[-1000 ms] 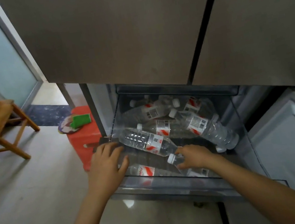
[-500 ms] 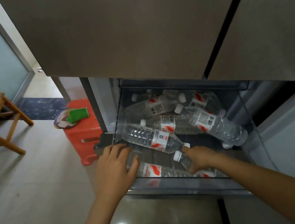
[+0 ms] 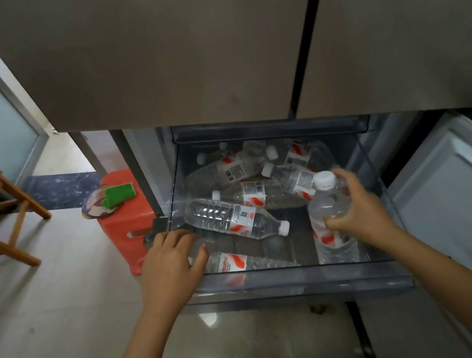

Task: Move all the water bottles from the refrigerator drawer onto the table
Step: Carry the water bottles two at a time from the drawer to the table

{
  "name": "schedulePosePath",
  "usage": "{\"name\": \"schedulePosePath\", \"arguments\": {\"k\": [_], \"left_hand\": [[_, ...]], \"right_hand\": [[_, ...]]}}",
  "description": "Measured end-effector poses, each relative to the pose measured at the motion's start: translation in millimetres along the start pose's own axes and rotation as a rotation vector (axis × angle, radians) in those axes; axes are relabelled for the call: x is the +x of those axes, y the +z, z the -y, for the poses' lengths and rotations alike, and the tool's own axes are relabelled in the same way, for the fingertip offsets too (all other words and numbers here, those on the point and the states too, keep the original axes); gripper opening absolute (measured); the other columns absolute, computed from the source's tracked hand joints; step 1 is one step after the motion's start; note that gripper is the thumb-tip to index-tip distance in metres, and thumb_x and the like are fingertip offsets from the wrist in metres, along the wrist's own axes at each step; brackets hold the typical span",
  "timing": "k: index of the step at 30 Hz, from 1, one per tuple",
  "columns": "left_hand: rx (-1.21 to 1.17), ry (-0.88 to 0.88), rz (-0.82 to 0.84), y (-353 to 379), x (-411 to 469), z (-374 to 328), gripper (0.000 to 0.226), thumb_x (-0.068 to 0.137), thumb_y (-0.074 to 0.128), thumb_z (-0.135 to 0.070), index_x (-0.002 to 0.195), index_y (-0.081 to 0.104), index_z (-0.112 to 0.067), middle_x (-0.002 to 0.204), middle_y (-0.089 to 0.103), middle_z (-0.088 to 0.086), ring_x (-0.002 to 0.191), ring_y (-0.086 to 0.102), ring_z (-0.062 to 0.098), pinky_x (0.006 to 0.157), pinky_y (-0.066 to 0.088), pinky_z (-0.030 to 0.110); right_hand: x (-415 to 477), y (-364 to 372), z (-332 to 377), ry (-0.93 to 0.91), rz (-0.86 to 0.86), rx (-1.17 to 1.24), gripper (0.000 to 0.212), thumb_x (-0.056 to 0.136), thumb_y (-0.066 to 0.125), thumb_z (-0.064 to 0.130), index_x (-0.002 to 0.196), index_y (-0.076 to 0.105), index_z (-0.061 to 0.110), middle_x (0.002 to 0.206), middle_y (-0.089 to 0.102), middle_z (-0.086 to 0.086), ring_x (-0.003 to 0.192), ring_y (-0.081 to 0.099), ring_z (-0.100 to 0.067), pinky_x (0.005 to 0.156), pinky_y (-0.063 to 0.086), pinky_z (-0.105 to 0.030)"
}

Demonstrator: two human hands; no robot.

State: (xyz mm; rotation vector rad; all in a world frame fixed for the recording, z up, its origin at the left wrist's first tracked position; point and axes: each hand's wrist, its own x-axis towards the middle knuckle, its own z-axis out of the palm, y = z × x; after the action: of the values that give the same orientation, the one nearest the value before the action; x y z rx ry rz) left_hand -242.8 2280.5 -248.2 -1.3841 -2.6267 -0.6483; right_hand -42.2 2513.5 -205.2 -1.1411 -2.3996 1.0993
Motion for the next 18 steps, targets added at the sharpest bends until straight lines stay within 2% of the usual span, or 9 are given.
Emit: {"name": "schedulePosePath", "arguments": {"k": [2,4,6,8,10,13,15,18], "left_hand": [[0.003,0.000,0.030,0,1,1,0.045,0.078,0.040,-0.041,0.083,0.070,-0.009,0.085,0.069,0.005,0.077,0.062,0.029,0.058,0.049,0.033],[-0.027,-0.005,0.115,-1,5,1,0.052,0.076,0.035,-0.048,0.089,0.070,-0.012,0.092,0.068,0.003,0.084,0.061,0.027,0.061,0.045,0.031],[-0.085,-0.005,0.255,-5,12,1,0.057,0.075,0.035,-0.054,0.101,0.067,-0.015,0.106,0.064,0.001,0.099,0.056,0.023,0.071,0.043,0.031],[-0.117,0.042,0.406,-9,23,3,0.045,0.082,0.046,-0.047,0.113,0.062,-0.017,0.118,0.059,0.002,0.109,0.052,0.019,0.086,0.043,0.031],[-0.076,0.087,0.569,-10,40,1,0.035,0.087,0.056,-0.031,0.119,0.057,-0.017,0.125,0.055,0.002,0.112,0.051,0.018,0.091,0.039,0.027],[0.077,0.067,0.861,-2,63,-5,0.050,0.084,0.062,-0.018,0.130,0.046,-0.019,0.136,0.047,0.003,0.120,0.047,0.020,0.098,0.037,0.028],[0.185,0.057,1.049,8,71,-9,0.062,0.081,0.066,-0.015,0.136,0.038,-0.019,0.142,0.040,0.005,0.126,0.041,0.023,0.101,0.035,0.031],[0.308,0.089,1.242,19,75,-15,0.067,0.083,0.061,-0.012,0.141,0.028,-0.019,0.144,0.035,0.008,0.128,0.039,0.025,0.099,0.036,0.031]], "right_hand": [[-15,-6,-4,-0.020,-0.129,0.149,0.092,0.066,0.076,-0.001,0.139,0.026,0.024,0.116,0.040,0.006,0.105,0.044,-0.012,0.087,0.044,-0.030],[-24,-2,-11,-0.071,-0.150,0.200,0.094,0.063,0.077,-0.004,0.138,0.027,0.024,0.120,0.038,0.007,0.111,0.041,-0.011,0.092,0.041,-0.029],[-26,6,-18,-0.118,-0.137,0.200,0.094,0.062,0.079,-0.002,0.133,0.027,0.029,0.124,0.035,0.008,0.115,0.040,-0.011,0.097,0.041,-0.032],[-20,12,-21,-0.130,-0.119,0.195,0.093,0.062,0.080,0.002,0.129,0.025,0.036,0.126,0.035,0.007,0.117,0.039,-0.012,0.099,0.040,-0.033],[-15,19,-22,-0.123,-0.126,0.202,0.092,0.063,0.080,0.005,0.131,0.027,0.036,0.131,0.038,0.002,0.122,0.040,-0.016,0.102,0.039,-0.036],[-13,26,-21,-0.095,-0.188,0.257,0.086,0.063,0.078,0.005,0.134,0.033,0.024,0.134,0.042,-0.005,0.123,0.042,-0.020,0.103,0.041,-0.043],[-14,27,-23,-0.093,-0.185,0.261,0.086,0.064,0.078,0.006,0.134,0.032,0.023,0.135,0.041,-0.007,0.124,0.041,-0.021,0.103,0.040,-0.043],[-15,26,-25,-0.103,-0.173,0.249,0.087,0.064,0.079,0.009,0.136,0.031,0.022,0.137,0.039,-0.009,0.125,0.041,-0.022,0.103,0.039,-0.043]]}}
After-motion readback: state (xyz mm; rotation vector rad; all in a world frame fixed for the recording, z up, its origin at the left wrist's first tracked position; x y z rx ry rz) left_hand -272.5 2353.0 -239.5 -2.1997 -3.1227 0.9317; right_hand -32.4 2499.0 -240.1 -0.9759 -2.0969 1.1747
